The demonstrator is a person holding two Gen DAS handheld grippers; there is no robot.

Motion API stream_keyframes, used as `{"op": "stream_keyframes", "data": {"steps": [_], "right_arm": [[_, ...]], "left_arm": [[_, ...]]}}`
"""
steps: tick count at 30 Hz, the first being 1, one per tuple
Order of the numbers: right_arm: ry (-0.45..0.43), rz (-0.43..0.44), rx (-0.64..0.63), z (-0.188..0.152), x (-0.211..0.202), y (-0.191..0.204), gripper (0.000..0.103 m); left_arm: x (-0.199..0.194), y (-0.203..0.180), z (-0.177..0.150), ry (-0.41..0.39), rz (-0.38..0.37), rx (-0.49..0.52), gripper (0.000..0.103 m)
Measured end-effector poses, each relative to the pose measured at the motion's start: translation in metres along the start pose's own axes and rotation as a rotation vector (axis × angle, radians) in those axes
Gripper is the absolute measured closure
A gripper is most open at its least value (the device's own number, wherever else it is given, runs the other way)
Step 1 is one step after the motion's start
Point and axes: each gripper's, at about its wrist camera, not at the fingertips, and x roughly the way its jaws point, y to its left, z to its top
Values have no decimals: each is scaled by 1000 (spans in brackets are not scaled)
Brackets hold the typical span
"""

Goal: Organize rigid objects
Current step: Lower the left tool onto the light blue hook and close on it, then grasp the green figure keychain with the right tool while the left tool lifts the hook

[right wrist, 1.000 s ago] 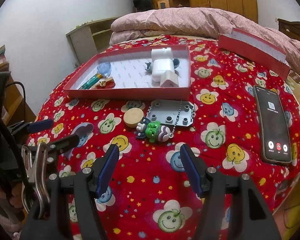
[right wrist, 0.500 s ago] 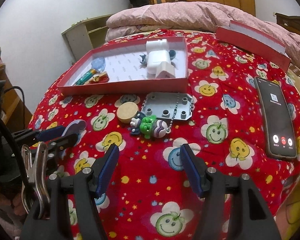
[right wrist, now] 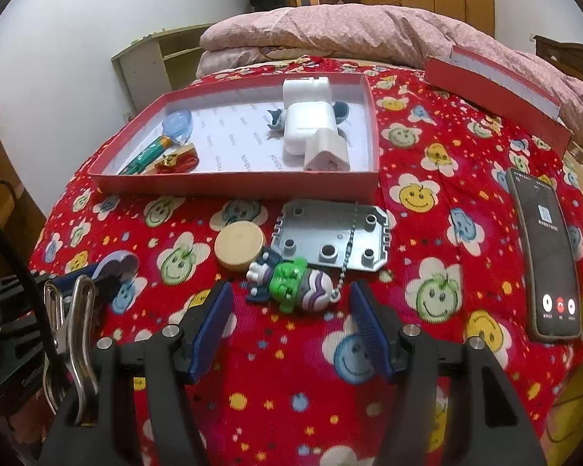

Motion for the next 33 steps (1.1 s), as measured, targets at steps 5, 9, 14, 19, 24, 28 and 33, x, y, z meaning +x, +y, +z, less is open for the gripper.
{"op": "stream_keyframes", "data": {"steps": [5, 9, 14, 19, 24, 28, 33], "right_arm": [[-14, -29, -19, 0, 3, 4, 42], [-28, -55, -25, -1, 2, 4, 52], [-48, -74, -38, -4, 1, 5, 53], [-61, -53, -23, -5, -4, 2, 54], [-89, -35, -22, -7, -16, 2, 54], [-107, -22, -35, -9, -26, 7, 54], [-120, -5, -35, -9, -36, 10, 54]], "left_arm": [[0, -1, -1, -4, 3, 2, 87], [0, -1, -1, -6, 10, 6, 87], [0, -1, -1, -5, 9, 7, 87], [-2, -2, -1, -1, 6, 8, 90], [-7, -2, 0, -5, -4, 5, 91], [-14, -4, 1, -20, -5, 6, 91], [-23, -4, 2, -39, -9, 4, 91]]}}
